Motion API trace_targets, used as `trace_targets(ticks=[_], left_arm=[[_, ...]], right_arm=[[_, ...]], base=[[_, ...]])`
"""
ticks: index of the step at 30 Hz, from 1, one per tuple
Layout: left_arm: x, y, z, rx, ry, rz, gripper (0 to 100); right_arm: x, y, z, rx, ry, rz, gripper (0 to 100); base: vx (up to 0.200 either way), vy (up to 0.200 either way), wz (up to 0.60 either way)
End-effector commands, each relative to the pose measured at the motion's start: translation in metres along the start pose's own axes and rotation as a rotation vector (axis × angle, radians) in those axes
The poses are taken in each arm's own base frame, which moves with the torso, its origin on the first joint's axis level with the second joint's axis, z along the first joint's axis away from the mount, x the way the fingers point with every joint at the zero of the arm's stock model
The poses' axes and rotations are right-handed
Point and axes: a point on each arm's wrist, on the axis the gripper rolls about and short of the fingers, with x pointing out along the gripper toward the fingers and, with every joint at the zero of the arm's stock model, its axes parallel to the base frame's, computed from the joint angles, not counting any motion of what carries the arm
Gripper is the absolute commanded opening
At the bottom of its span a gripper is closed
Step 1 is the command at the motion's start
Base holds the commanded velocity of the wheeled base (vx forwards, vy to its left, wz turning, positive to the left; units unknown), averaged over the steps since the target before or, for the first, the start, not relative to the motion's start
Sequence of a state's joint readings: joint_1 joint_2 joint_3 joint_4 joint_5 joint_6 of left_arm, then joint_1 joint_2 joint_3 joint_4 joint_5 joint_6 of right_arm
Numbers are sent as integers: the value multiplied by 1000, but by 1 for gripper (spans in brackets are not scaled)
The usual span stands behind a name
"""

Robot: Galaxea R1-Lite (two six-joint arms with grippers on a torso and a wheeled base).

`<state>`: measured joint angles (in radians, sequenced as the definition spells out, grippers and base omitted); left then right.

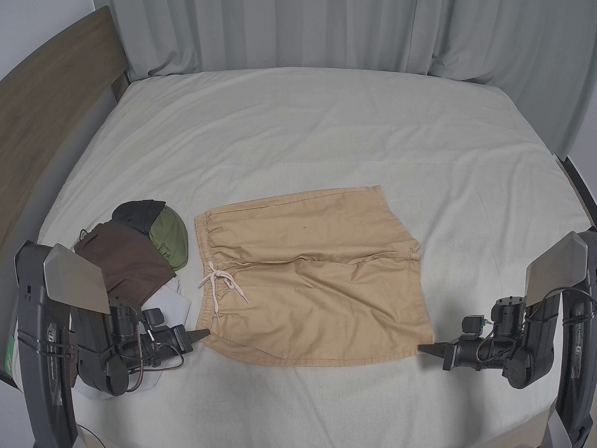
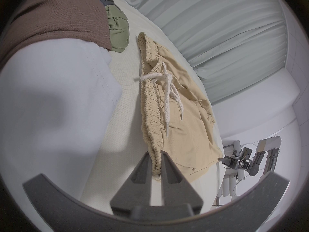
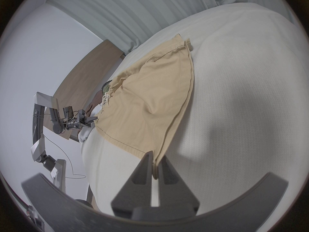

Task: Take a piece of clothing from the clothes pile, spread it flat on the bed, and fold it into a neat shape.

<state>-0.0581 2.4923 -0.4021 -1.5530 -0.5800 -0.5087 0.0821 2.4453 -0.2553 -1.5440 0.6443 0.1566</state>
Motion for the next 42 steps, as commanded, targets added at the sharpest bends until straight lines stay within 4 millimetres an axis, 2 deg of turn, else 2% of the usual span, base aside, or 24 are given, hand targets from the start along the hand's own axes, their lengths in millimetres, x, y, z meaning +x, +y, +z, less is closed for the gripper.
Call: trace_targets(ticks=[1,13,16,23,28,42], left_arm=[[0,0,0,0,0,0,0],[-2,-1,-2,0,8,3,0],[-14,2,-13,68,57,13,0],[-41,9,-25,147,138,-74,0],[-51,13,-26,185,143,-104,0],[-65,8,-43,240,208,-149,0]], right_arm=[[0,0,0,-1,0,1,0],[-3,2,-5,3,19,0,0],[-6,3,-7,-21,31,2,0],[-12,1,-10,-47,38,-8,0],[-18,5,-14,-58,54,5,0],[-37,8,-28,-93,105,34,0]], base=[[0,0,0],[0,0,0],[0,0,0],[0,0,0],[0,0,0],[0,0,0]])
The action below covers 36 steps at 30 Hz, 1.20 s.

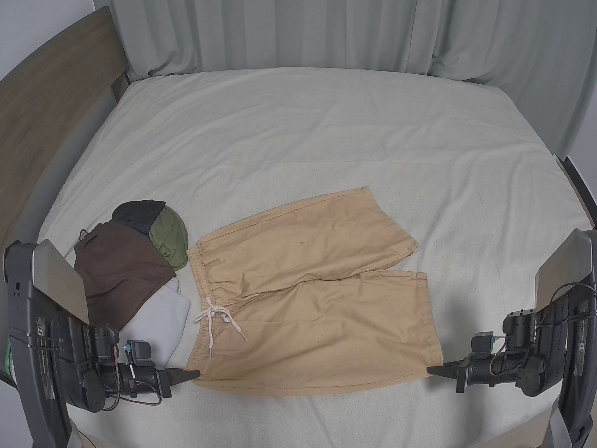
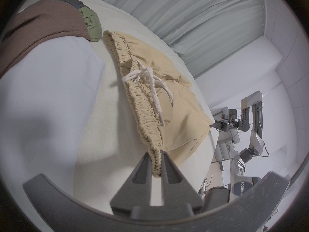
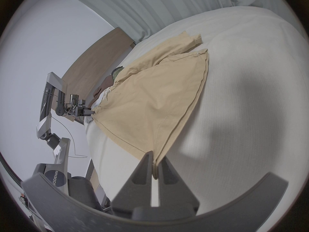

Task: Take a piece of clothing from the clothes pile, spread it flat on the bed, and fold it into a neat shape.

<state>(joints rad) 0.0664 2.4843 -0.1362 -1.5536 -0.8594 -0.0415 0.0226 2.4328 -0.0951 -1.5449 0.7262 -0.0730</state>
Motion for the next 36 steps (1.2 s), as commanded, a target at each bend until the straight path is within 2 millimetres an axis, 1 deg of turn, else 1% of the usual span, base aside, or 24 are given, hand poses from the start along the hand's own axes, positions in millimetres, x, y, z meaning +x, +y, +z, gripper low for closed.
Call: trace_targets(ticks=[1,11,22,26,27,29,33,35,36], left_arm=[[-3,-4,-6,10,22,-20,0],[-7,-9,-13,64,45,-47,0],[-6,-8,-11,72,38,-51,0],[-5,-7,-5,94,18,-69,0],[-5,-7,-5,94,18,-69,0],[-5,-8,1,118,-2,-74,0],[-7,-14,9,131,-24,-80,0],[-8,-15,11,132,-30,-81,0],[-9,-17,15,127,-41,-84,0]], right_arm=[[-5,4,-5,18,22,16,0],[-12,12,-14,13,61,32,0],[-10,10,-11,-3,46,31,0],[-7,7,-1,-24,5,31,0],[-7,7,-1,-24,5,31,0],[-7,8,7,-19,-24,38,0],[-10,14,23,-12,-80,71,0],[-11,16,26,-12,-88,80,0],[-12,19,32,-15,-111,89,0]], base=[[0,0,0],[0,0,0],[0,0,0],[0,0,0],[0,0,0],[0,0,0],[0,0,0],[0,0,0],[0,0,0]])
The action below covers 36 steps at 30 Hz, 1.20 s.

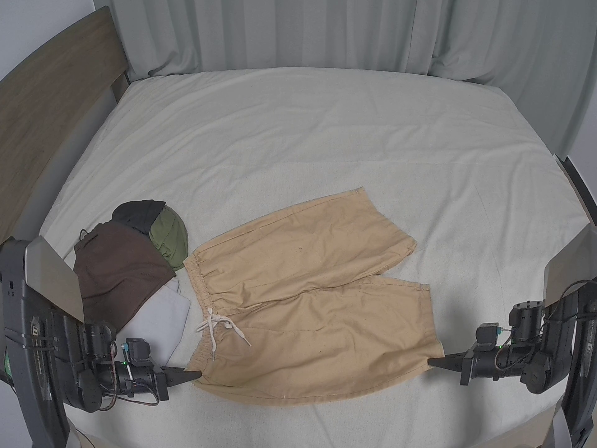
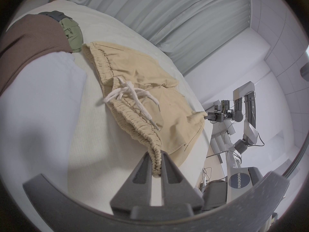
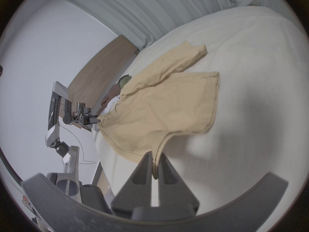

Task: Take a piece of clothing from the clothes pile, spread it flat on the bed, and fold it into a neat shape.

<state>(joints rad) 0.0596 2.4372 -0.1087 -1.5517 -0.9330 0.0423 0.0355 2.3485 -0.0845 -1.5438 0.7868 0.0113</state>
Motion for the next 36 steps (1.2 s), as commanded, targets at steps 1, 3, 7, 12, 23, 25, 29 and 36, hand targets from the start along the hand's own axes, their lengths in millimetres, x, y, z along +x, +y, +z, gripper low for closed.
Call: trace_targets(ticks=[1,3,7,12,23,25,29,36], left_arm=[[-2,-6,13,24,-35,-5,0],[-3,-7,15,26,-42,-7,0],[0,-6,21,49,-56,-11,0],[1,-5,21,53,-58,-11,0],[2,-2,36,9,-103,-5,0],[1,-3,43,-16,-127,6,0],[-1,-5,52,-39,-157,13,0],[0,-3,58,-46,-182,39,0]], right_arm=[[-3,9,20,-42,-70,23,0],[-3,10,26,-41,-88,26,0],[-2,10,31,-42,-108,31,0],[-2,9,33,-46,-113,29,0],[-4,12,45,-79,-157,33,0],[-5,13,50,-60,-176,38,0],[-7,16,59,-52,-206,42,0],[-7,15,69,-52,-241,42,0]], base=[[0,0,0],[0,0,0],[0,0,0],[0,0,0],[0,0,0],[0,0,0],[0,0,0],[0,0,0]])
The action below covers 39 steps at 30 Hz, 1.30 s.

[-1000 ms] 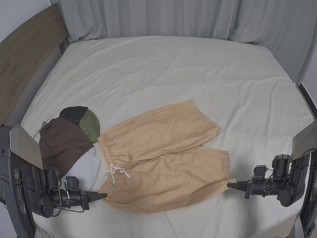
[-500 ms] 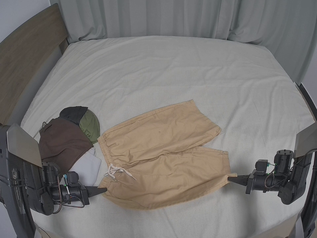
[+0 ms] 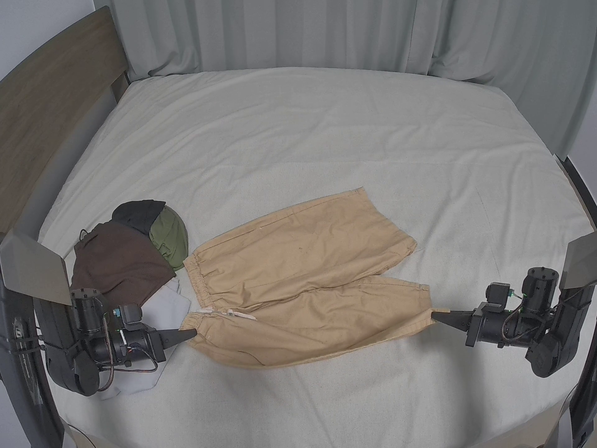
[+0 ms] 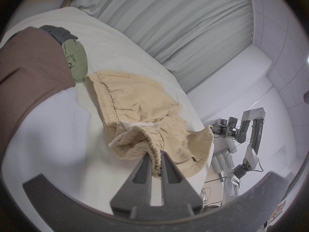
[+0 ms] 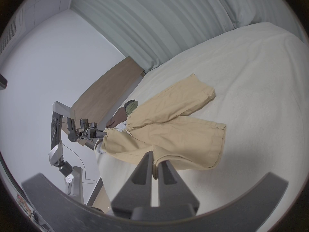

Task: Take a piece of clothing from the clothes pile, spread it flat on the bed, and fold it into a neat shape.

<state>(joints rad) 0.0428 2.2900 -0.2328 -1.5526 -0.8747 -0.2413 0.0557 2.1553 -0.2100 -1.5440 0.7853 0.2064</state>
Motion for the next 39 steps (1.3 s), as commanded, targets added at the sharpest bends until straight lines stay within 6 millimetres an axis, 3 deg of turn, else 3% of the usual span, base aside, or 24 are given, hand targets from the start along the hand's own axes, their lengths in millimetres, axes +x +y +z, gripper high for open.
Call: trace_targets(ticks=[1,19,39], left_arm=[[0,-1,6,20,-21,11,0],[-1,-3,14,36,-47,9,0],[1,-4,28,55,-98,28,0]], right_arm=[[0,2,9,-8,-32,5,0],[4,9,29,-44,-109,-21,0],[40,11,83,-124,-297,7,0]], base=[[0,0,0],[0,0,0],[0,0,0]])
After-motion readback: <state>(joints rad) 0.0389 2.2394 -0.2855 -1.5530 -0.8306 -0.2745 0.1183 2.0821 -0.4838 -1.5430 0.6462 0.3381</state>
